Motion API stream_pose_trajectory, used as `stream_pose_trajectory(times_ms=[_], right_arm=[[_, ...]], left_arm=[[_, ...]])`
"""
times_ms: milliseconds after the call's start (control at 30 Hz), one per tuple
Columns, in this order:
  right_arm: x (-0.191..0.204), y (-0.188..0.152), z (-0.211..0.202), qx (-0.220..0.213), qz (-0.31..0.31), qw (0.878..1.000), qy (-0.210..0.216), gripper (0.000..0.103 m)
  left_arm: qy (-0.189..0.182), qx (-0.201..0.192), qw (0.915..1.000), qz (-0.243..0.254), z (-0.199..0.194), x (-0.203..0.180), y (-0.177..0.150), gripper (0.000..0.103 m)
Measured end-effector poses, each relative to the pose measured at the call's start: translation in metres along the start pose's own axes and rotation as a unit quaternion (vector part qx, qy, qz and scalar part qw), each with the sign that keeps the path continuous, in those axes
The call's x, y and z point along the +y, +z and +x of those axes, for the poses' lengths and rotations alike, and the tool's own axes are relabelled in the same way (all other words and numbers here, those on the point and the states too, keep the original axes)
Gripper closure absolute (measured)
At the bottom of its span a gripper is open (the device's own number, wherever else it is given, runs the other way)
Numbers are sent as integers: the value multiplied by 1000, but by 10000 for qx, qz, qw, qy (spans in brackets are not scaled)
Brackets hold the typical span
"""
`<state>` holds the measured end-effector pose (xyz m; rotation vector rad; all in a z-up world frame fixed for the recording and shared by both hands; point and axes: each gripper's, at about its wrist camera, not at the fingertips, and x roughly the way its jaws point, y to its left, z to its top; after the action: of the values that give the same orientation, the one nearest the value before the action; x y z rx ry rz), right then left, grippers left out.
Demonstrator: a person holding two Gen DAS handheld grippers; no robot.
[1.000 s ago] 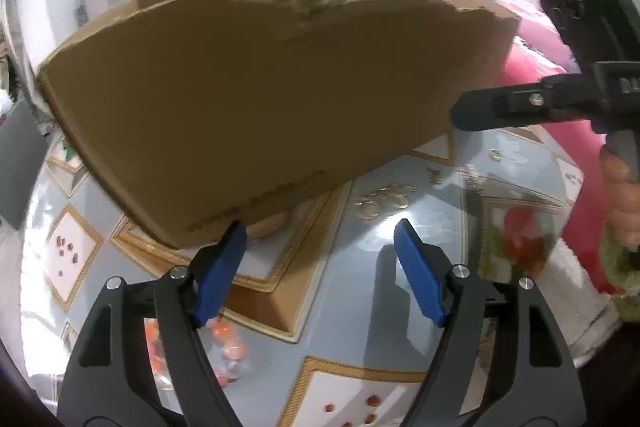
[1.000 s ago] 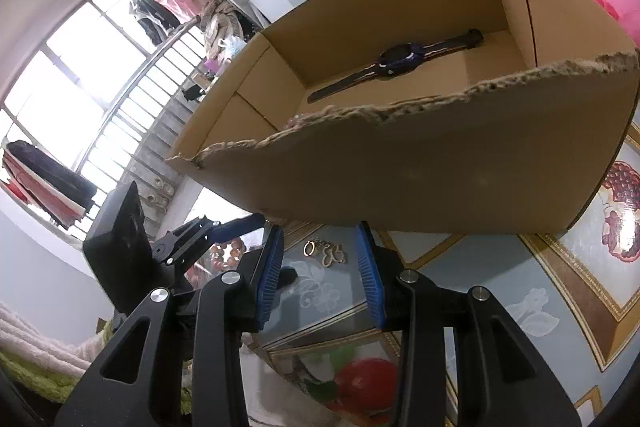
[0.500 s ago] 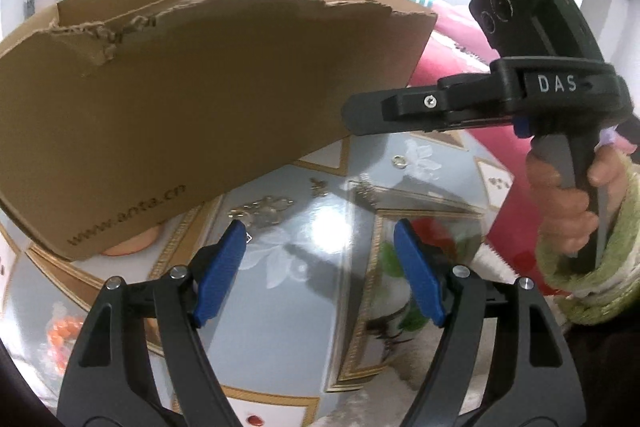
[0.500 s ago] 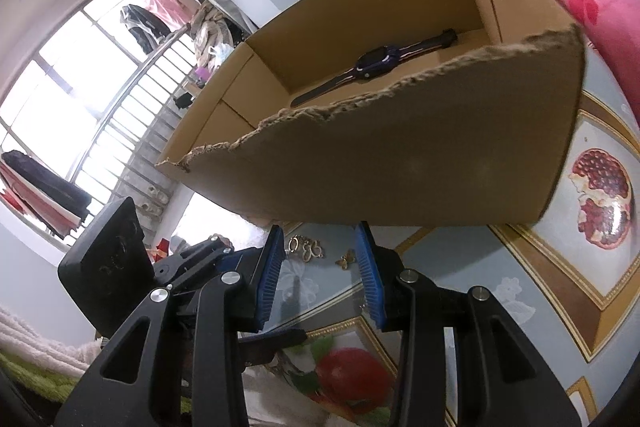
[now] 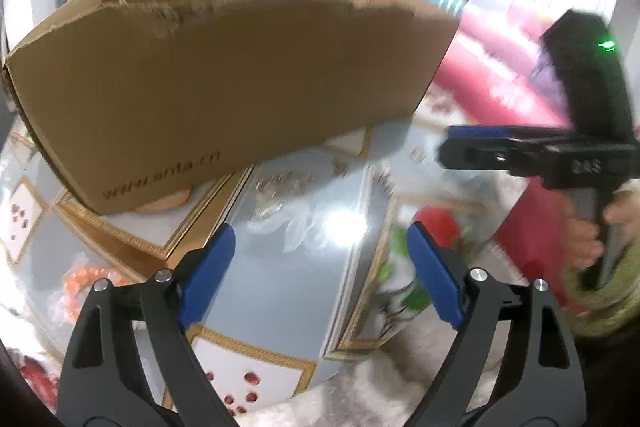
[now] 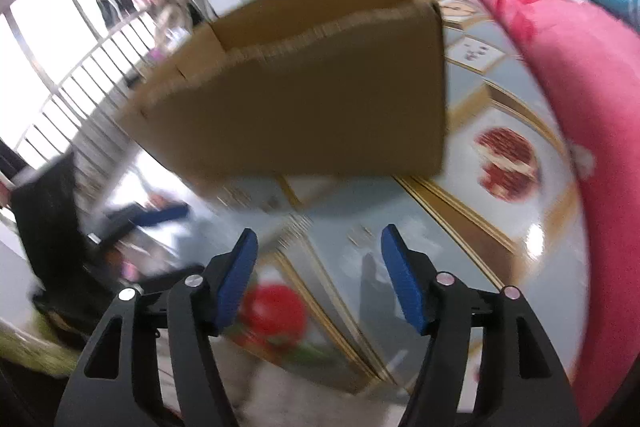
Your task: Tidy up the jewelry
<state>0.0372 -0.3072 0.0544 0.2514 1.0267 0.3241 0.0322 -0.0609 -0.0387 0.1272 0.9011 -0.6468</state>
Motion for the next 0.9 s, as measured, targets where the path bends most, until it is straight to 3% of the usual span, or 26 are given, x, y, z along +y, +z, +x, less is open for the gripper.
stream_pose_trajectory(times_ms=[167,233,333,433,900], right_arm=[[6,-16,8,67,-300,9968,-743,28],[6,-20,10,25,-458,9932,-1068,23],[7,-23,14,26,-671,9878,-1407,12],[3,-25,14,62,-614,9882,-1399,6],[-1,-22,15,156,-699,9895,-1259,6]], left_arm=[[751,313,9949,598,14,-23,-2,13],[772,378,9945,602,18,-26,-3,8],[800,372,9945,567,20,-31,-2,8],[820,373,9943,569,20,-30,-1,8],[905,518,9926,622,20,-31,-2,7]])
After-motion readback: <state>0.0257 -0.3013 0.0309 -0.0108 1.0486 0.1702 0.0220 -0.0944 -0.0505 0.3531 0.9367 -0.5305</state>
